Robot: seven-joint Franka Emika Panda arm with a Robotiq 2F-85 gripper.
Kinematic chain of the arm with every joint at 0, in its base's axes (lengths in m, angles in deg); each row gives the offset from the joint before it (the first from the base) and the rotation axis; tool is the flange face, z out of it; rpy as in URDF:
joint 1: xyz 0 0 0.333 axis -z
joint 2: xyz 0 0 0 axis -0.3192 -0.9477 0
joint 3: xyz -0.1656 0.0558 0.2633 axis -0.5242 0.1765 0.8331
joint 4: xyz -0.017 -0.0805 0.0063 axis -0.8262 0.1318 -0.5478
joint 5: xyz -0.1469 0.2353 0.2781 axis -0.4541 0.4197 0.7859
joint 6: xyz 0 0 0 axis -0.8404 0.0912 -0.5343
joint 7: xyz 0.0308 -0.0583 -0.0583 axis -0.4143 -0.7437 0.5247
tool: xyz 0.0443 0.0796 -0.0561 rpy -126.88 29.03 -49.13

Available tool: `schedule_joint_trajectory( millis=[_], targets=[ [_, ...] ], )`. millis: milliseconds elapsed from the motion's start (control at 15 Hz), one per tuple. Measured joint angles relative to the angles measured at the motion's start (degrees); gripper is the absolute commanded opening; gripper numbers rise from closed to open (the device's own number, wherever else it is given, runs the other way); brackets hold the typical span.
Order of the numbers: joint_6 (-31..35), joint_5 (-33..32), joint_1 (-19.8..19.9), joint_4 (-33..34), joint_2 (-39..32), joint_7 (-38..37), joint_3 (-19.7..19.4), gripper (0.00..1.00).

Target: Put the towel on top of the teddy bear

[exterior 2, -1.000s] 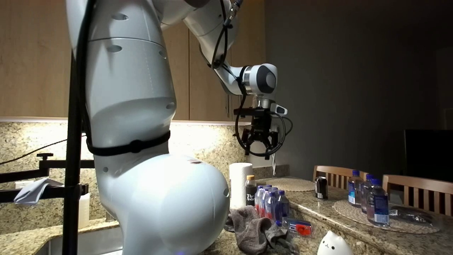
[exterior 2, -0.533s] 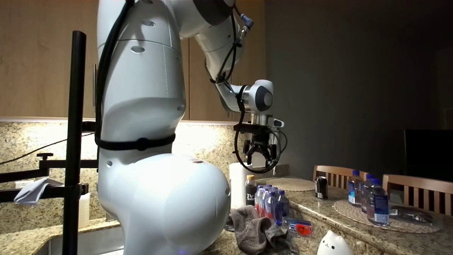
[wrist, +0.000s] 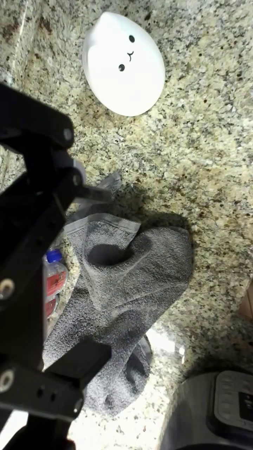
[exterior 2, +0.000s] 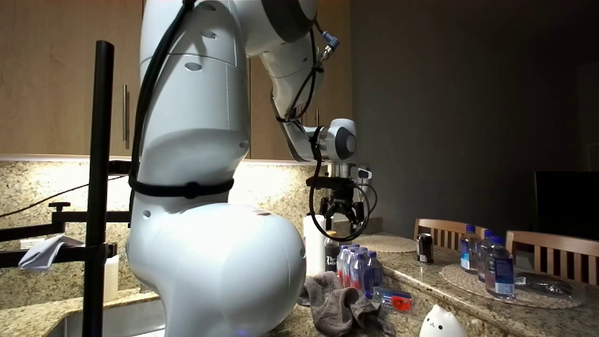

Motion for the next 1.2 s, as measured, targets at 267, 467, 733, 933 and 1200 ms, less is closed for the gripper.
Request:
schedule_joint_trajectory(
  millis=[267, 467, 733, 933, 1200],
  targets=[
    [0.03, 0.63, -0.26, 1.02, 0.02, 0.19, 0.1, 1.0],
    [0.06, 3.37, -1.92, 2.26, -0.92, -0.53, 0.97, 1.0],
    [6.55, 2.44, -4.57, 1.98, -6.11, -10.74, 2.46, 1.0],
    [15.22, -3.94, -6.18, 1.95, -12.3, -21.42, 1.6, 1.0],
    [18.76, -10.8, -8.53, 4.28, -19.47, -31.09, -3.04, 1.0]
  ],
)
